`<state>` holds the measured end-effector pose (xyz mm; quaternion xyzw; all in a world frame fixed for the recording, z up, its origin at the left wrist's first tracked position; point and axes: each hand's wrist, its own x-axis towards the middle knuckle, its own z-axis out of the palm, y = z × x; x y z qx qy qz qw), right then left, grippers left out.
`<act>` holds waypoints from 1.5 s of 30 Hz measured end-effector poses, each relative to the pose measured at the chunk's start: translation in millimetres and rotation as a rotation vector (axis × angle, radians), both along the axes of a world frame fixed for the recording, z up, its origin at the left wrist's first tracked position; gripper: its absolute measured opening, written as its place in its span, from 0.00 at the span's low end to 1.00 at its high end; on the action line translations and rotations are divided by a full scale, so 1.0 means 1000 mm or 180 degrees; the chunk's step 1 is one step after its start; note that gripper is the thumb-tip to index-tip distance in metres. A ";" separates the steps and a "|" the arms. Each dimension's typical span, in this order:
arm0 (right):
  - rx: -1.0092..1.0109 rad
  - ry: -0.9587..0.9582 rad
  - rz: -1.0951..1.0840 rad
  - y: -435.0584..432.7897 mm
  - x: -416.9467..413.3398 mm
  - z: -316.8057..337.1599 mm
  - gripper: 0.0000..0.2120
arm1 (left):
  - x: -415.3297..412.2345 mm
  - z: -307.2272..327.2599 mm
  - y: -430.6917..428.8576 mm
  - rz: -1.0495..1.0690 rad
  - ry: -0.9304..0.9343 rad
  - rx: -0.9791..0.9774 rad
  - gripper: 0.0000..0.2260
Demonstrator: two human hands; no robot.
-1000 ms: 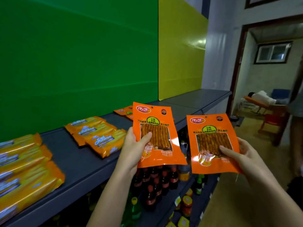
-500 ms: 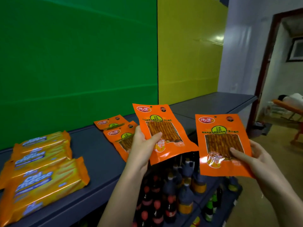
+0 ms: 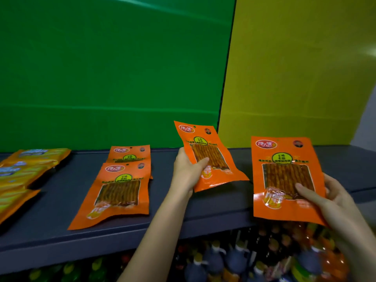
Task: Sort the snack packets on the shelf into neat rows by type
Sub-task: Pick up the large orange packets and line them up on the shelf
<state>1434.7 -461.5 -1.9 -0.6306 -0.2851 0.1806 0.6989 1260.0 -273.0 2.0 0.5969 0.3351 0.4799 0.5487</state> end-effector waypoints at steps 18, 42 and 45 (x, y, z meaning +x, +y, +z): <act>-0.0434 -0.0365 0.1205 0.084 0.034 -0.031 0.23 | 0.060 -0.019 0.072 0.1464 0.2765 0.0171 0.20; -0.1861 -0.2487 0.0677 0.108 -0.022 -0.033 0.22 | -0.021 0.011 0.009 0.2056 0.4392 0.2200 0.15; -0.2248 -0.3033 0.0443 0.106 -0.023 -0.030 0.26 | -0.047 0.008 0.001 0.2180 0.4311 0.2362 0.15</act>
